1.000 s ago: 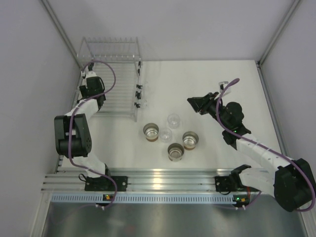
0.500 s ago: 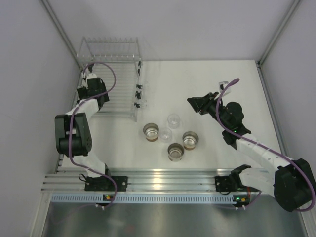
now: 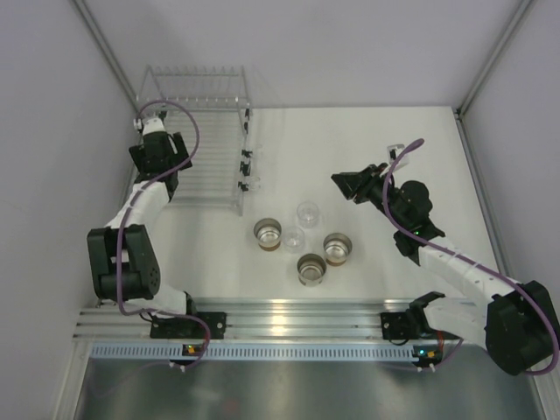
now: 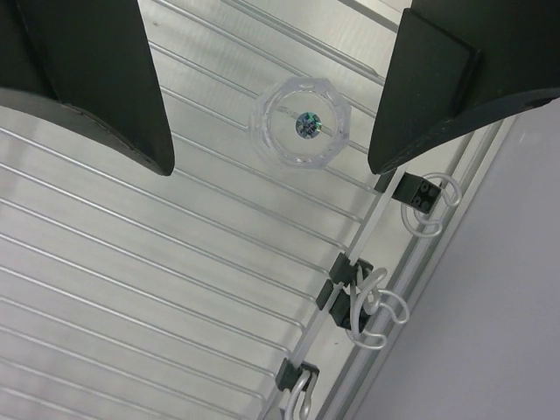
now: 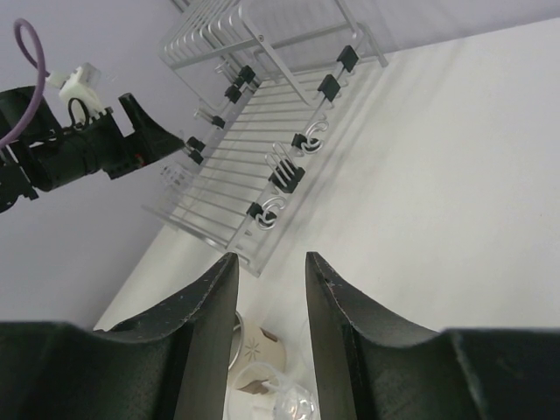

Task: Load the cups into the dish rack

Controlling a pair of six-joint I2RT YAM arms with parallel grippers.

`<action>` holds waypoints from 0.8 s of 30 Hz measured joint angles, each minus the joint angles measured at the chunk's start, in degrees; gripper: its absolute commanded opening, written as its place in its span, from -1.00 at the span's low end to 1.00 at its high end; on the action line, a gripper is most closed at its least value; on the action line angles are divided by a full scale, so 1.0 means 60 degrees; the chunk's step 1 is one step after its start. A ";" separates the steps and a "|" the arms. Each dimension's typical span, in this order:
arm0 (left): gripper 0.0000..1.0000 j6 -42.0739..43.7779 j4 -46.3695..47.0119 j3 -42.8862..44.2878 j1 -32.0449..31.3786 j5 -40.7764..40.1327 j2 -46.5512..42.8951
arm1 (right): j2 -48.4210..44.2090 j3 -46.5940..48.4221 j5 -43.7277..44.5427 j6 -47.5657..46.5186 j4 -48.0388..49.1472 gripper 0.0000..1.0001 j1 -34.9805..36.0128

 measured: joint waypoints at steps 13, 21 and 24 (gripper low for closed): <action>0.96 -0.0674 -0.0004 -0.0029 -0.0466 0.3504 -0.3238 | -0.0036 0.0262 0.0000 -0.0499 -0.1093 -0.24 0.0000; 0.97 -0.0681 -0.0368 -0.0306 -0.1636 0.5329 -0.5235 | -0.0361 0.1774 0.0047 -0.1763 -0.3617 -0.21 0.0004; 0.97 -0.0714 -0.0448 -0.0729 -0.1668 0.5544 -0.6033 | -0.0109 0.2659 0.0109 -0.2306 -0.4561 -0.21 0.0058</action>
